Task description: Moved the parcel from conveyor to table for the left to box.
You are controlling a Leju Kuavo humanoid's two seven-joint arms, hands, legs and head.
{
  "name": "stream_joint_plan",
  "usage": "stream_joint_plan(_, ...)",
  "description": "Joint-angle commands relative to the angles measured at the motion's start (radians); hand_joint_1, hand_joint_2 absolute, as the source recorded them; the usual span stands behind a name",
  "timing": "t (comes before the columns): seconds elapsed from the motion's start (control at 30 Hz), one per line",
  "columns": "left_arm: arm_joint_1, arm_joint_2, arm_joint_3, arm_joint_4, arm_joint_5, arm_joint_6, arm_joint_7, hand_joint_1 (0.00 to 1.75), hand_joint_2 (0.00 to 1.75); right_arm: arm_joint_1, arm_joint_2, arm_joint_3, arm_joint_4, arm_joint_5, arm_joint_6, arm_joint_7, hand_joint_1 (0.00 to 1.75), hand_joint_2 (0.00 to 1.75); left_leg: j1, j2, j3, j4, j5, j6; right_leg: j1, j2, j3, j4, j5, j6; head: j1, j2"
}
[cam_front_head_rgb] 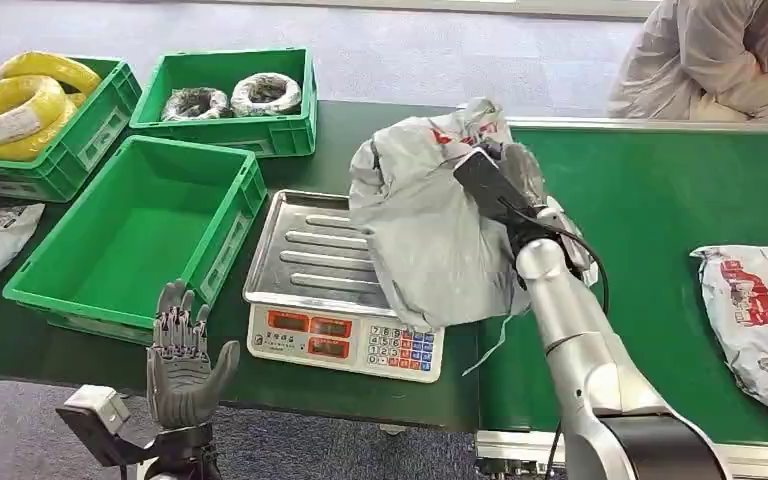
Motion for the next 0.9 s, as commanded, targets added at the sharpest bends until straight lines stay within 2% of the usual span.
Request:
stream_joint_plan(0.03,-0.060,0.023,-0.058,0.109,0.020,0.008,0.001,0.00,1.75,-0.162,0.056,0.068,0.054,0.163,-0.165,0.141,1.75,1.75,-0.001,0.004,0.002,-0.001,0.000,0.001,-0.001,0.002,0.000,0.000,0.000,-0.002,0.000,0.000)
stream_joint_plan(0.17,-0.065,0.024,-0.058,0.115,0.024,0.008,0.000,0.00,1.75,-0.168,0.060,0.069,0.069,0.164,-0.173,0.143,1.75,1.75,-0.001,0.001,0.001,-0.001,0.000,0.001,-0.001,0.000,0.000,0.000,0.000,-0.002,0.000,0.000)
stream_joint_plan(0.27,-0.090,0.033,-0.076,0.137,0.039,-0.005,-0.001,0.00,1.75,-0.205,0.070,0.121,0.127,0.227,-0.170,0.141,1.75,1.75,-0.001,0.001,0.003,-0.002,0.000,0.001,0.000,-0.001,0.002,-0.001,0.000,-0.002,0.000,0.000)
stream_joint_plan(0.4,-0.143,0.035,-0.096,0.189,0.056,-0.021,-0.002,0.00,1.75,-0.230,0.102,0.197,0.183,0.268,-0.093,0.057,1.75,1.75,-0.002,0.004,0.003,-0.002,0.000,0.001,-0.001,0.002,0.001,-0.001,0.001,-0.002,0.000,0.000)
stream_joint_plan(0.53,-0.151,0.034,-0.098,0.198,0.059,-0.024,-0.003,0.00,1.75,-0.230,0.110,0.206,0.191,0.272,-0.096,0.049,1.75,1.75,-0.002,0.004,0.003,-0.003,0.000,0.001,-0.001,0.002,0.001,-0.001,0.001,-0.003,0.000,0.000)
stream_joint_plan(0.6,-0.159,0.027,-0.095,0.196,0.067,-0.023,-0.009,0.00,1.75,-0.208,0.156,0.251,0.202,0.300,-0.122,0.036,1.75,1.75,-0.001,0.003,0.002,-0.002,0.000,0.001,0.000,0.002,0.001,0.000,0.001,-0.002,0.000,0.000)
stream_joint_plan(0.9,-0.154,0.010,-0.069,0.152,0.064,-0.011,0.005,0.00,1.75,-0.188,0.172,0.266,0.172,0.285,-0.125,0.002,1.75,1.75,0.000,0.001,0.002,-0.002,0.000,0.001,0.001,-0.001,0.001,-0.001,0.000,-0.002,0.000,0.000)
